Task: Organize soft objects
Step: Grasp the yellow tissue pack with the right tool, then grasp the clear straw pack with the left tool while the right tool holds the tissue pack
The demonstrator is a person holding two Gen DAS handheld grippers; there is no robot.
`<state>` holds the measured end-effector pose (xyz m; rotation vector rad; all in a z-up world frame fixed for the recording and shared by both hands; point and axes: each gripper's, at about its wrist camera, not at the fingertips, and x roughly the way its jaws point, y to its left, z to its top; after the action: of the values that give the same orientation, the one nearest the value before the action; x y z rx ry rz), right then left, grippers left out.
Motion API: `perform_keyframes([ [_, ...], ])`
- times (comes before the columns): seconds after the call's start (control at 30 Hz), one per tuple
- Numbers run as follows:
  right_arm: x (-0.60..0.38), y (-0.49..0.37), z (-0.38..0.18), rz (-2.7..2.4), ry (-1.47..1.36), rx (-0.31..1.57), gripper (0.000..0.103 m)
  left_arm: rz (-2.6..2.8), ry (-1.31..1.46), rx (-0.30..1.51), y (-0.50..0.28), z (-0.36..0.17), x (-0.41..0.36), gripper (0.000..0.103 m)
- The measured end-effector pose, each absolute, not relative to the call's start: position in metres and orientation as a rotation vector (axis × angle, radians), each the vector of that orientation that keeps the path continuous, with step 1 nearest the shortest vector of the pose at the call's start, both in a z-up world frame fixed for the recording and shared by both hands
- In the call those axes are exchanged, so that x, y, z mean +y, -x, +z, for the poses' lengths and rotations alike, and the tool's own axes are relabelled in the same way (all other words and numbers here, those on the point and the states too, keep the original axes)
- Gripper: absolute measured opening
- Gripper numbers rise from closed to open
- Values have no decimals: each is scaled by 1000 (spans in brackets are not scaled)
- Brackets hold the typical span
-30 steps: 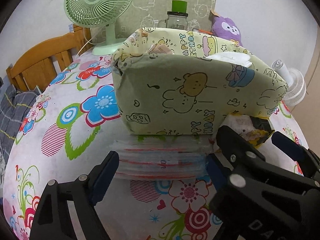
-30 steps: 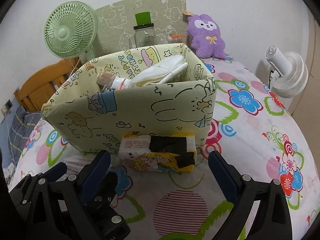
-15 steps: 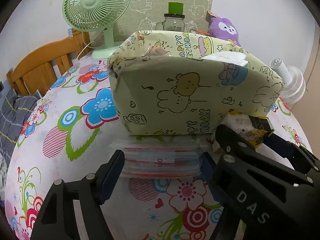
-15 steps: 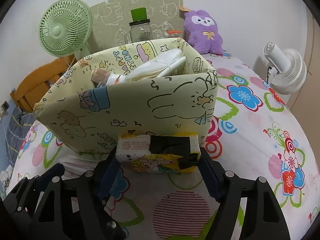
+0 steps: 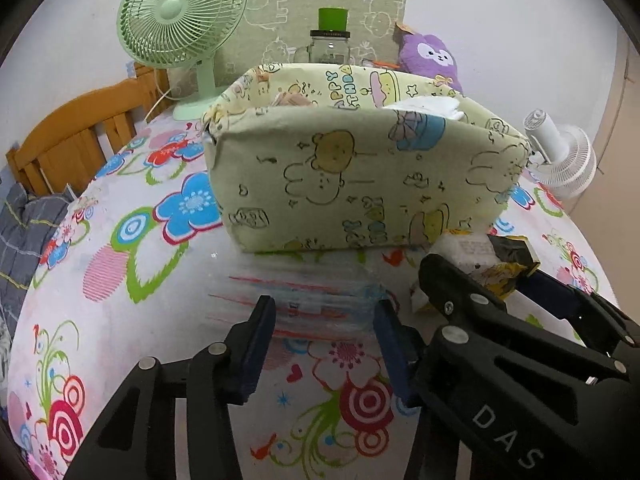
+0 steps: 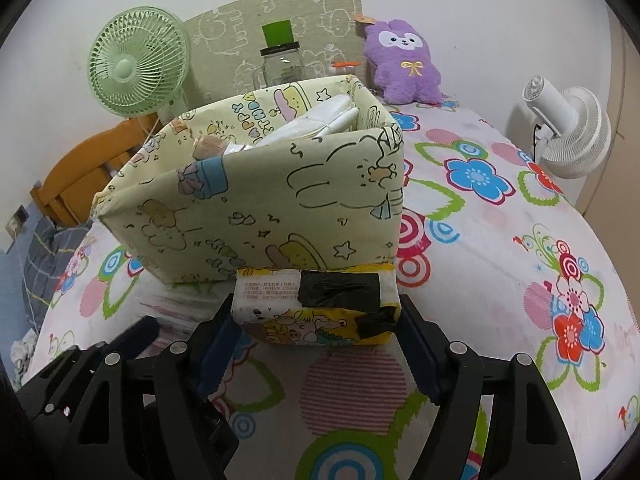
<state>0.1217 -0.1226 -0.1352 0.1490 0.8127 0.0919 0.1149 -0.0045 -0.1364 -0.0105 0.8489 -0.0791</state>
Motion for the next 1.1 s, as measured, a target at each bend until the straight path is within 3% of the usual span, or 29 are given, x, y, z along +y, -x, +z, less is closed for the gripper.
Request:
perform_keyframes([
  [0.47, -114, -102, -131, 124, -125, 818, 77, -38, 33, 879, -94, -136, 10, 53],
  [0.57, -114, -101, -127, 122, -124, 809, 77, -28, 42, 876, -94, -133, 10, 66],
  [1.1, -123, -123, -117, 97, -134, 782, 77, 4, 93, 864, -121, -129, 8, 69],
])
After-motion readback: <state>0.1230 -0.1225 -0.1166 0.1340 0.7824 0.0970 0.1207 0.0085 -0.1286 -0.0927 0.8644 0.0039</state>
